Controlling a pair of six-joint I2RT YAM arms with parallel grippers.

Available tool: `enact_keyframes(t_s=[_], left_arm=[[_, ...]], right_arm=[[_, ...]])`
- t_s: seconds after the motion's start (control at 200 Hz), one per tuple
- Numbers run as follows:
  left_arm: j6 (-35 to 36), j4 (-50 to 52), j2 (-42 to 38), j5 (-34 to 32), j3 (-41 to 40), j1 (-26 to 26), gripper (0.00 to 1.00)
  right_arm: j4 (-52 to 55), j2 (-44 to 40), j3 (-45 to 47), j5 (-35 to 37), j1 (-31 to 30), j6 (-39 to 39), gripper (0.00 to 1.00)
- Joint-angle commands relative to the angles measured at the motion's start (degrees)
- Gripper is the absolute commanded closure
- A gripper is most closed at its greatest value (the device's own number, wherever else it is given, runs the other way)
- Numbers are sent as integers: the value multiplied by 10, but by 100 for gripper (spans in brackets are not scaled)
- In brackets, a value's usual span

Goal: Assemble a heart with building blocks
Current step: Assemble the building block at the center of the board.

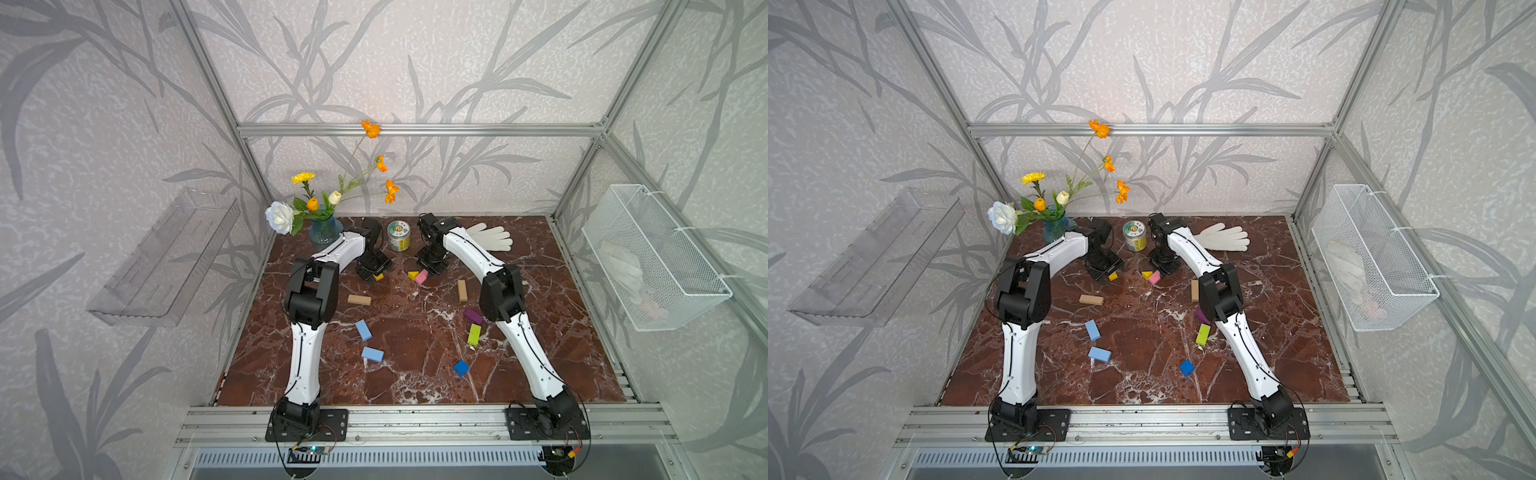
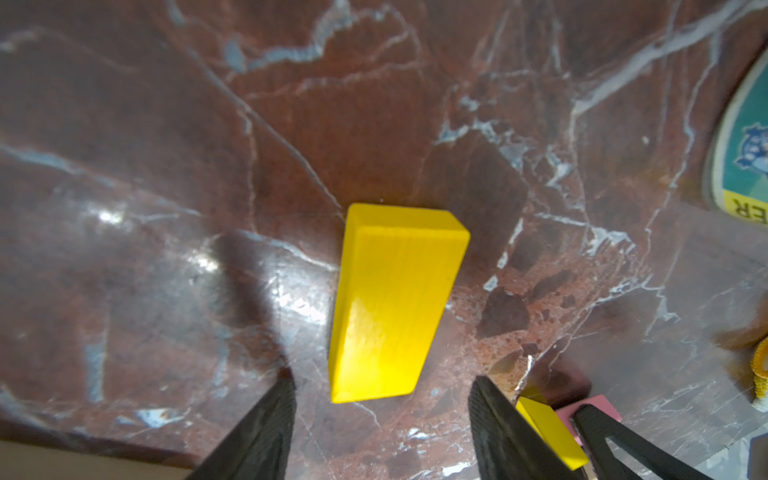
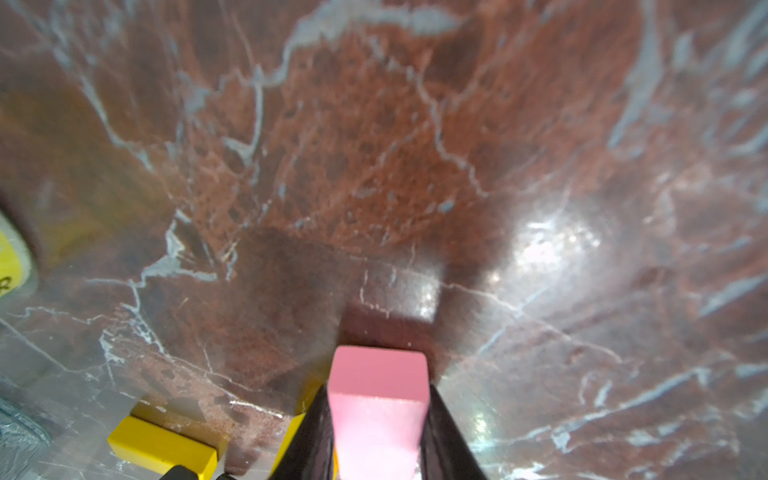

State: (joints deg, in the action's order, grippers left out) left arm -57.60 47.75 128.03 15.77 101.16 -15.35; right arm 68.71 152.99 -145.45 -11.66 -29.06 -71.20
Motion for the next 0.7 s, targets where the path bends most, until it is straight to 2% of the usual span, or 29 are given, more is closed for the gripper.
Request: enact_keyframes(t_s=[0.0,0.115,0.24,0.365,0.7], left_arm=[[2,17,37,-19,-8,4,31],[2,15,37,-18,-9,4,31],[2,14,35,-19,-12,4,31],[3,15,33,-19,-13,4,30],[11,28,38,-29,0,4,31]], right_arm=[[12,24,-6,-1,-3,5,77],[17,23,-7,0,-3,9,56],[25,21,-10,9,-3,9,44],[34,18,-18,21,-2,12,38],[63,-57,-1,91,25,42,35]])
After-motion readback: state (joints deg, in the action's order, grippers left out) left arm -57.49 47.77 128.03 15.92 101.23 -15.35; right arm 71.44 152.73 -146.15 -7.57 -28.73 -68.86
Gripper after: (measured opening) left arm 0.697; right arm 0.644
